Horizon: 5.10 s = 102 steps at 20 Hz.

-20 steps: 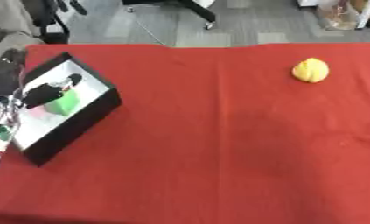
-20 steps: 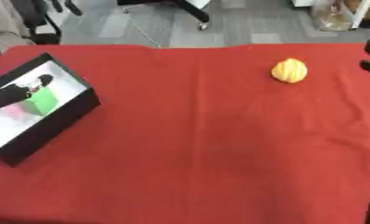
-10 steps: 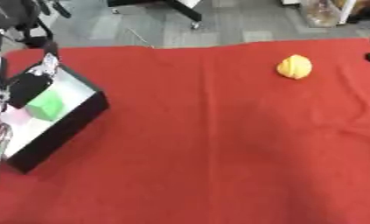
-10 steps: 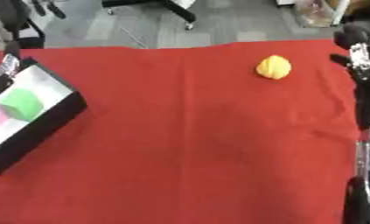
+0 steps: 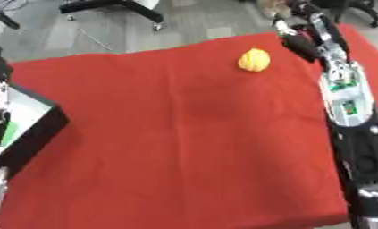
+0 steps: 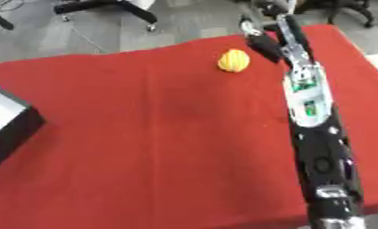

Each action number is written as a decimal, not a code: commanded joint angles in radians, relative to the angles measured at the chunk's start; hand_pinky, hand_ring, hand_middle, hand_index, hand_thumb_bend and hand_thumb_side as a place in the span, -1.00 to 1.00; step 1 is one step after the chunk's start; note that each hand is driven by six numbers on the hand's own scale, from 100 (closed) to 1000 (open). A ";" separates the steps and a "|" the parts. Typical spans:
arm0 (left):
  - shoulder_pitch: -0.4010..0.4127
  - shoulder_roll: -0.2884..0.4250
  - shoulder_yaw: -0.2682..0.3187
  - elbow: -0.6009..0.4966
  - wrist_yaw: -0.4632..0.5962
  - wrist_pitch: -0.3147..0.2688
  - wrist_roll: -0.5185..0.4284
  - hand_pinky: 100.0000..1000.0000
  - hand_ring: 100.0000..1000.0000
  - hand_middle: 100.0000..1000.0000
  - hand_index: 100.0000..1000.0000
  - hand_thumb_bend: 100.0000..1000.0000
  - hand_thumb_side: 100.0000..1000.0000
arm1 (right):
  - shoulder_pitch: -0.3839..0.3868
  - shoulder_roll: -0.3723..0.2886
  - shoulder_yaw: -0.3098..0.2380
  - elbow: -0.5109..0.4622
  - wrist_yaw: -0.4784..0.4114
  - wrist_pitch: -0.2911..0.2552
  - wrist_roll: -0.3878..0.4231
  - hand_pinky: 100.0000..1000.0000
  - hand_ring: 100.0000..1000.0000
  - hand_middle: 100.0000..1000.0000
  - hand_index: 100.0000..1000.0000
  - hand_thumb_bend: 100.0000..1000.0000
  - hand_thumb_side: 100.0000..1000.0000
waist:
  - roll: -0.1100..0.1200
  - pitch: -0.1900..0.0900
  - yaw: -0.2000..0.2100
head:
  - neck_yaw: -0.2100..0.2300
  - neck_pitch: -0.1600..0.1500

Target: Pick up the objects with one hand, pass them to the other hand, and then place them into the box on the other side of the table.

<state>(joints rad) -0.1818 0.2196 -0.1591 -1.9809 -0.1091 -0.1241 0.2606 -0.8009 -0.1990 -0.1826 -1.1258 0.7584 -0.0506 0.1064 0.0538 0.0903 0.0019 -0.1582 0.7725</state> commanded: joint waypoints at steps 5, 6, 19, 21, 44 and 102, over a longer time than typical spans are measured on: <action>-0.034 -0.018 -0.072 -0.019 0.100 -0.062 -0.133 0.37 0.59 0.66 0.65 -0.57 0.48 | -0.126 -0.014 -0.027 0.329 0.292 0.062 -0.082 0.78 1.00 0.96 0.88 -0.94 0.02 | 0.000 -0.023 0.032 | -0.070 -0.002; -0.036 -0.021 -0.079 -0.019 0.109 -0.062 -0.144 0.37 0.59 0.66 0.65 -0.58 0.48 | -0.133 -0.012 -0.034 0.354 0.330 0.082 -0.098 0.78 1.00 0.96 0.89 -0.93 0.01 | 0.001 -0.022 0.038 | -0.075 -0.002; -0.047 -0.031 -0.105 -0.019 0.114 -0.043 -0.188 0.36 0.58 0.64 0.64 -0.64 0.53 | -0.154 -0.031 -0.082 0.519 0.512 0.273 -0.213 0.72 0.84 0.64 0.72 -1.00 -0.52 | -0.007 0.004 0.071 | -0.106 -0.008; -0.048 -0.032 -0.107 -0.019 0.112 -0.043 -0.189 0.36 0.58 0.64 0.64 -0.64 0.54 | -0.153 -0.031 -0.083 0.520 0.507 0.278 -0.229 0.68 0.74 0.38 0.44 -1.00 -0.73 | -0.007 0.006 0.074 | -0.109 -0.013; -0.042 -0.034 -0.107 -0.019 0.098 -0.022 -0.157 0.34 0.56 0.62 0.62 -0.71 0.54 | -0.123 -0.024 -0.045 0.254 0.276 0.184 -0.487 0.35 0.36 -0.48 -0.68 -1.00 -1.00 | -0.009 0.008 0.069 | -0.111 -0.011; -0.264 0.117 -0.217 -0.005 -0.223 0.157 -0.149 0.43 0.71 0.79 0.80 -0.55 -0.35 | 0.260 0.255 0.367 -0.688 -0.481 0.051 -0.005 0.34 0.36 -0.49 -0.64 -1.00 -1.00 | -0.047 -0.006 -0.006 | -0.066 -0.004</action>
<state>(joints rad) -0.4288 0.3154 -0.3739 -1.9736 -0.3245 0.0309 0.1202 -0.5232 0.0564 0.1812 -1.7884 0.2847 0.0014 0.0982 0.0186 0.0942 -0.0028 -0.2266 0.7714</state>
